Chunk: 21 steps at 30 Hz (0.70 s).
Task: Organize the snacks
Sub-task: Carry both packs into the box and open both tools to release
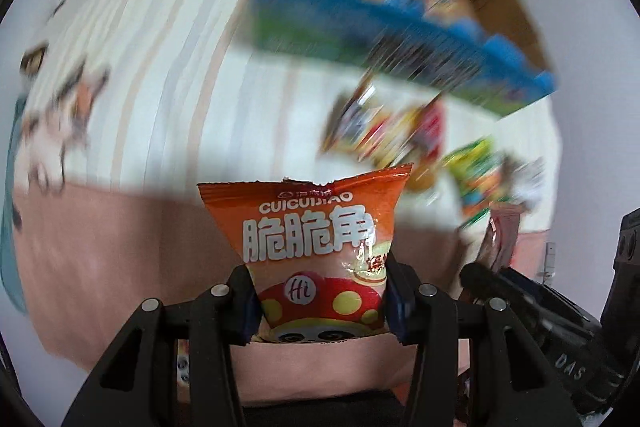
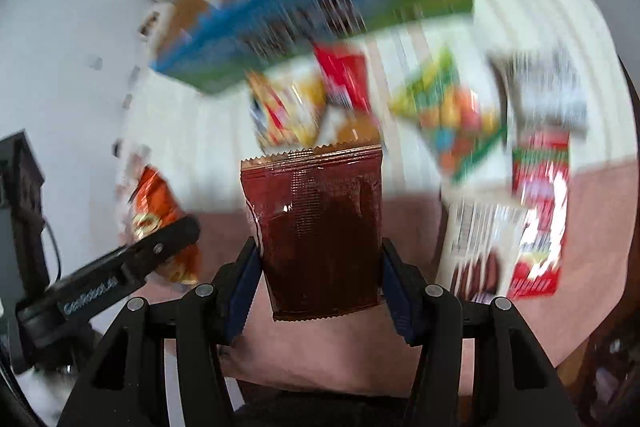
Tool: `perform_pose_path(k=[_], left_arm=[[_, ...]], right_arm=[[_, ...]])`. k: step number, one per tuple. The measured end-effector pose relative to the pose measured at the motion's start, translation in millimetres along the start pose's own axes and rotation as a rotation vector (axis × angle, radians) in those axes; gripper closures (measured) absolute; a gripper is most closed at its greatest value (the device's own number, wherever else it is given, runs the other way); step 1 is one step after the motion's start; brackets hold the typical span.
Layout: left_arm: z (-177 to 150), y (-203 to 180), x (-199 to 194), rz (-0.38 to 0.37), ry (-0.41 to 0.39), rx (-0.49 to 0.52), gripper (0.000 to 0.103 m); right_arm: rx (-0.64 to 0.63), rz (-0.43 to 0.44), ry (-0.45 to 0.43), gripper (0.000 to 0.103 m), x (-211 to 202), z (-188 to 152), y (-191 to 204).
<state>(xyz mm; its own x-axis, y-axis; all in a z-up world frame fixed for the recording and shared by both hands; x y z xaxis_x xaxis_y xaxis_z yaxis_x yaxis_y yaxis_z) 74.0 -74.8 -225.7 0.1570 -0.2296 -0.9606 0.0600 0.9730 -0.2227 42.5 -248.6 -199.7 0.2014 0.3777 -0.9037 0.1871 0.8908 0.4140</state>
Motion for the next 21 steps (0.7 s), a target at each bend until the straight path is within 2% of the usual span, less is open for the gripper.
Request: perform_pose_path(k=[4,5,8,10,14,18,21], left_arm=[[57.7,-27.3,-28.6,-0.028,-0.052,0.062,0.057],[81.6,-31.7,-32.7,-0.022,-0.061,0.08,0.057],[129.6,-36.5,-39.9,0.009,-0.084,0.105,0.057],[173.6,-37.1,-29.2,0.059,-0.084,0.114,0.057],[233.5,-33.0,4.5,0.12,-0.033,0.112,0.057],[288.2,-24.9,51.6,0.162,0.059,0.099,0.057],[312.2,-11.6,78.5,0.164,0.114,0.069,0.057]], right_arm=[[-0.038,0.036,-0.066,0.043,-47.9,65.5,5.6],[-0.044,0.035,-0.083,0.043,-56.1,84.5,7.7],[-0.069,-0.016,-0.132,0.043,-67.7,145.1,8.4],[-0.068,-0.057,-0.138,0.043,-66.3,187.0,-0.6],[-0.061,-0.146,-0.099,0.043,-43.8,265.6,-27.3],[-0.039,-0.201,-0.057,0.043,-18.6,315.6,-46.4],[-0.035,-0.243,-0.045,0.043,-4.2,343.2,-54.4]])
Point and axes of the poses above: each gripper's, at about its wrist camera, not at the fingertips, and x roughly the way its jaws point, y to its left, z to its top, the point moved 1 cm from there along x, roughly the way its jaws point, and after that the axes turned 1 degree about x, right-handed, at the moved point
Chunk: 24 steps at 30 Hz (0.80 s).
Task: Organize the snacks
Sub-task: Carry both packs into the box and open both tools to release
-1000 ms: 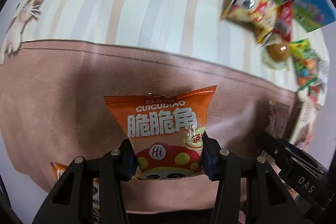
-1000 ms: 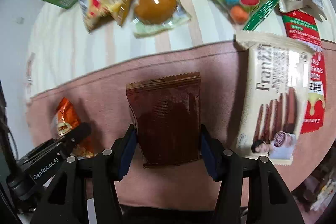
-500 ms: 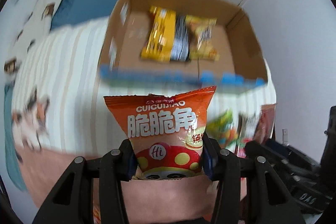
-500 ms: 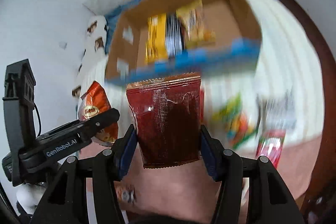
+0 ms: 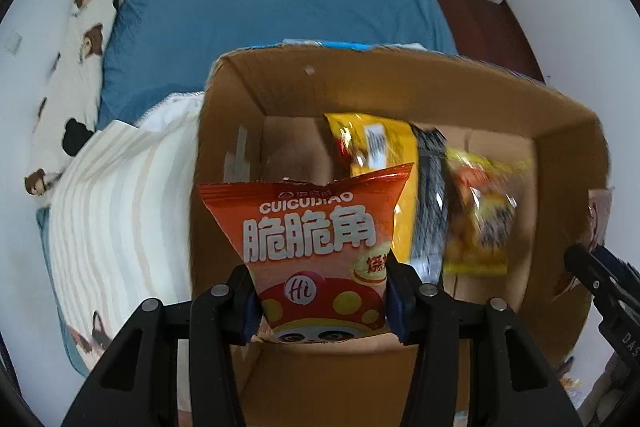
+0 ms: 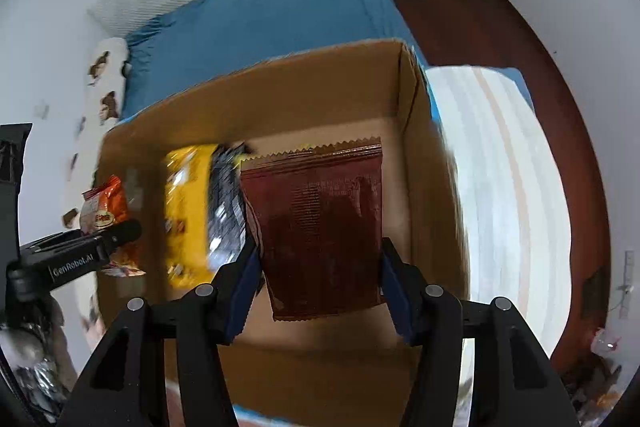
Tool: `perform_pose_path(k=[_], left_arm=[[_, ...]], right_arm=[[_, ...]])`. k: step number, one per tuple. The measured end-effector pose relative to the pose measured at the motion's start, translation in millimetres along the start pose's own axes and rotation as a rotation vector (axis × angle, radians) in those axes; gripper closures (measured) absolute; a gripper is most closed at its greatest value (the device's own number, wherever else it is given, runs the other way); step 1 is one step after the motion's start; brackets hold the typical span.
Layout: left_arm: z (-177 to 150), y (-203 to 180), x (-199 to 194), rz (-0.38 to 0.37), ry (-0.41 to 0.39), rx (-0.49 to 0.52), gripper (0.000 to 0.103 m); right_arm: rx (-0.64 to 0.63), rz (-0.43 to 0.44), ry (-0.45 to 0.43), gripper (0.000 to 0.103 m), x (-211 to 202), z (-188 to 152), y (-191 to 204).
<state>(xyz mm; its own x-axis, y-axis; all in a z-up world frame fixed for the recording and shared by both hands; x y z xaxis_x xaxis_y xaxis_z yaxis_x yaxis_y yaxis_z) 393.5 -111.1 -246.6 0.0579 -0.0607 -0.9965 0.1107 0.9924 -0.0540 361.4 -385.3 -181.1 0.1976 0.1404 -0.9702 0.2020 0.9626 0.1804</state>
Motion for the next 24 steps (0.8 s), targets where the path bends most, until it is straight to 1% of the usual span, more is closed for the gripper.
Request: perform_pose_path(k=[2,6,7,8,9,10,11,12,13,17,24], left_arm=[[13.2,4.0,10.0,0.012,0.017,0.001,0.057],[29.3,9.8,28.9,0.039,0.042,0.006,0.055],[32.5,11.5,32.0,0.045,0.044,0.006,0.054],[34.9,12.8,33.2,0.051,0.037,0.006,0.044],[36.0,13.8,34.0,0.053,0.031,0.006,0.03],[37.6,14.5,34.8,0.041,0.023,0.006,0.024],[36.0,14.0,32.5,0.015,0.019,0.002,0.021],[37.0,13.4,33.1,0.01,0.019,0.004,0.014],[36.5,13.0,33.3,0.002,0.012,0.008,0.012],[35.8,5.7,26.1,-0.022,0.002,0.007,0.011],[14.4,3.3,10.0,-0.072,-0.035,-0.001,0.011]], right_arm=[[0.001,-0.019,0.012,0.043,13.9,13.1,-0.9],[0.014,-0.048,0.051,0.043,31.6,25.7,-5.4],[0.035,-0.06,0.054,0.039,37.0,29.3,-9.9],[0.04,-0.076,0.054,0.031,39.6,30.6,-12.7],[0.042,-0.082,0.053,0.028,41.6,33.0,-14.3],[0.044,-0.071,0.055,0.024,44.0,34.9,-15.4],[0.042,-0.07,0.058,0.019,44.9,35.3,-15.6],[0.04,-0.074,0.063,0.016,46.5,35.8,-15.7],[0.03,-0.069,0.066,0.012,47.7,36.1,-14.9],[0.006,-0.076,0.076,0.008,48.6,35.1,-14.3],[0.003,-0.046,0.077,0.007,34.5,14.9,-13.1]])
Point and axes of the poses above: each gripper's, at about its wrist camera, not at the fingertips, and x roughly the way its jaws point, y to its left, z to its top, the point moved 1 cm from there along x, roughly the way its jaws point, and after that the axes turned 1 degree about x, right-handed, at the moved point
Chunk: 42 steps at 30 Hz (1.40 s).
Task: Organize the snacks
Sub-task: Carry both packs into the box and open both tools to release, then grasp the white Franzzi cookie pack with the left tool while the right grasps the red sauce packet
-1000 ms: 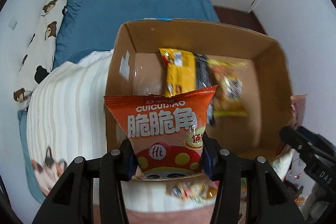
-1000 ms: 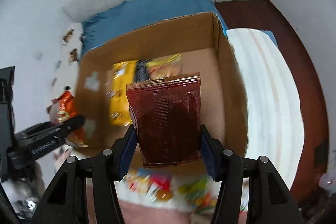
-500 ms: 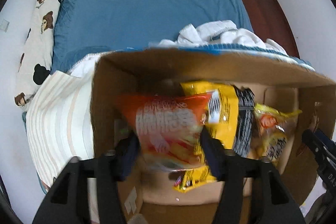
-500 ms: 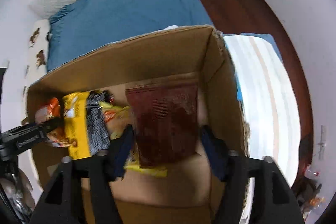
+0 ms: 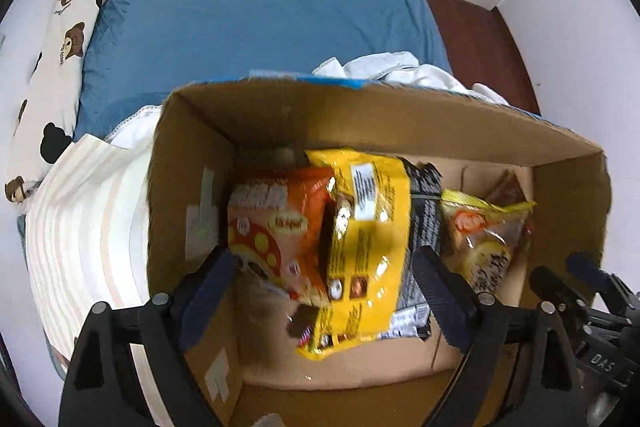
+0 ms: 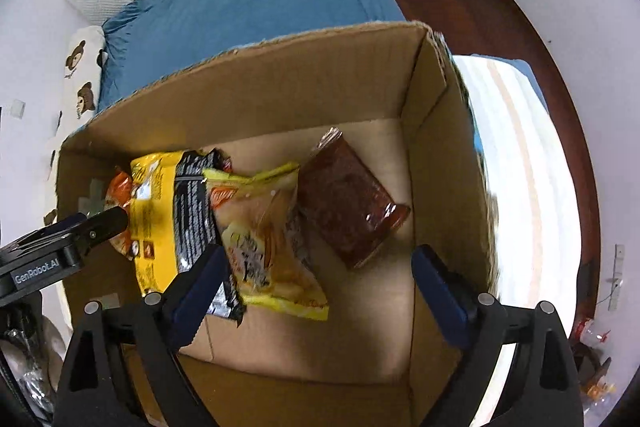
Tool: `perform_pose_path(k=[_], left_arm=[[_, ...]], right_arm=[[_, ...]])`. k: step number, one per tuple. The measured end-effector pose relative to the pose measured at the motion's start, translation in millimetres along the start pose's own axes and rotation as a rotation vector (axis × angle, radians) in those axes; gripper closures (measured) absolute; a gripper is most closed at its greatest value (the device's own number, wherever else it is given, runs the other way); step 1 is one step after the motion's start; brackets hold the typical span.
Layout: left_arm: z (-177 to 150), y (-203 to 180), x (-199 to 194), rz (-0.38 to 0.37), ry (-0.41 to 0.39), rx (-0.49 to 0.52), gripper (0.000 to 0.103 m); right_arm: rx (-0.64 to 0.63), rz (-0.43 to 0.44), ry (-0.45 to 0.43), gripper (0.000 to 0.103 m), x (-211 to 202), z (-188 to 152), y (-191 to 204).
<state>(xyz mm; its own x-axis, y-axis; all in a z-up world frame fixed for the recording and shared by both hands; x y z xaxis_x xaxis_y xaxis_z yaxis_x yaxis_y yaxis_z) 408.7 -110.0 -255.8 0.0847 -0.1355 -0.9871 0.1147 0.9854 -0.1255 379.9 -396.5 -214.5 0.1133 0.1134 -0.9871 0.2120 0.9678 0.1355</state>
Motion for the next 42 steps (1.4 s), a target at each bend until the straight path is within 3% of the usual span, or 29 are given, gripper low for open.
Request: perform_pose_path(k=[17,26,31,36,42], left_arm=[[-123.2,-21.6,-105.8,0.003,-0.296,0.039,0.012],[-194.3,-16.0,-140.5,-0.015,-0.341,0.033,0.012],[-252.1,-4.5,-118.8,-0.008,-0.289,0.007,0.012],[-311.9,-9.7,-57.6,-0.01,-0.129,-0.002,0.012],[-351.3,-71.7,9.1,-0.142,0.065,0.028,0.012]], right_arm=[[-0.103,0.038,-0.198,0.007,-88.2,-102.4,19.8],[-0.065,0.117,-0.217,0.007,-117.2,-170.9,8.3],[-0.005,0.108,-0.145,0.007,-93.0,-232.3,-24.9],[0.132,0.1,-0.038,0.007,-51.5,-294.9,-81.9],[0.331,0.09,0.001,0.008,-26.9,-346.1,-159.5]])
Point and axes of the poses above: each gripper's, at about its wrist camera, not at the fingertips, and x roughly the way its jaws point, y to its left, z to its top, the point moved 1 cm from there along x, roughly the way its jaws point, and after that the axes turned 1 degree about x, right-handed, at the moved point
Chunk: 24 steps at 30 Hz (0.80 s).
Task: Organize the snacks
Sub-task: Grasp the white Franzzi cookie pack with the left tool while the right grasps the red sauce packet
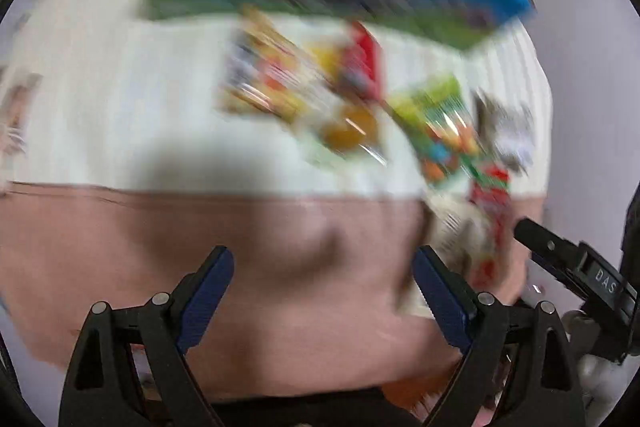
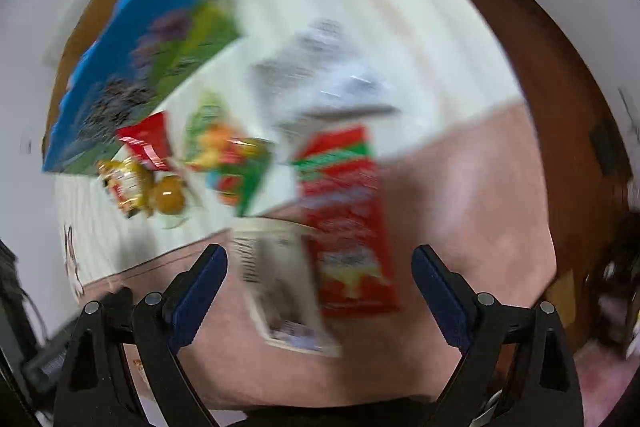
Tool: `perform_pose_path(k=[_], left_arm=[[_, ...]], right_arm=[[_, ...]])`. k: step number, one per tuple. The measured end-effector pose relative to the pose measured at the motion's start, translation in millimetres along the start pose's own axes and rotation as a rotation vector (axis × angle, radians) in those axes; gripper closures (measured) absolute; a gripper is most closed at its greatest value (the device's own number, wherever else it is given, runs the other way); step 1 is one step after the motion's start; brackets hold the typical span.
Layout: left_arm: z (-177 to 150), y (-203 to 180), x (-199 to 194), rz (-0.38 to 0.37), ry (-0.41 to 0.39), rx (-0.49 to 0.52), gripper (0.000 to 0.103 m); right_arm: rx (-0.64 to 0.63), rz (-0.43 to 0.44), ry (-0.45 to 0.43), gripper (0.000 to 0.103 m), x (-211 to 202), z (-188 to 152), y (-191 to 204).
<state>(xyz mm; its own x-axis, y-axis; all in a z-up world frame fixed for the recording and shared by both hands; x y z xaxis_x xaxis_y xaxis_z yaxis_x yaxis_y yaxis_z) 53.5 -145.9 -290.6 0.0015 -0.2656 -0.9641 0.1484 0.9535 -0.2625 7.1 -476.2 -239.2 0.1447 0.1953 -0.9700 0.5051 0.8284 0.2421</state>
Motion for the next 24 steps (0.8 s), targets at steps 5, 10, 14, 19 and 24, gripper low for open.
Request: perform_pose_path(k=[5,10,14,19,24], left_arm=[[-2.1,-68.6,55.5,-0.093,0.136,0.087,0.012],[-2.3,-105.1,98.4,-0.067,0.182,0.133,0.017],[-9.0,-100.9,92.1,-0.023,0.13,0.135,0.047],[-11.9,-62.8,76.4,0.065,0.087,0.08,0.047],[-11.6,-25.2,72.2,0.11,0.076,-0.007,0.045]], right_arm=[[0.048,-0.02,-0.009,0.031,2.8,-7.2,-41.6],[0.109,-0.025,-0.012,0.031,-0.7,-11.0,-72.8],[0.121,-0.002,0.002,0.031,1.5,-12.0,-77.8],[0.061,0.034,0.035,0.029,17.3,-8.9,-43.8],[-0.044,-0.059,0.056,0.026,54.5,1.3,2.0]])
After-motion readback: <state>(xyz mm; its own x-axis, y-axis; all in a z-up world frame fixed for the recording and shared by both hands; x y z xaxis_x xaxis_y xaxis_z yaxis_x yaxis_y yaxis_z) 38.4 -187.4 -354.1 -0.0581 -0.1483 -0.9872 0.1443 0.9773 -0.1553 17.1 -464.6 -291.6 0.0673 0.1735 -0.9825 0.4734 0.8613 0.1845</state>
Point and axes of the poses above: each gripper's, at about its wrist camera, not at the fingertips, and x roughly the way its jaws point, y to its left, z to its top, the point moved 1 cm from there along x, roughly the way its jaws point, and after that the axes turned 1 degree about x, right-handed, at the moved point
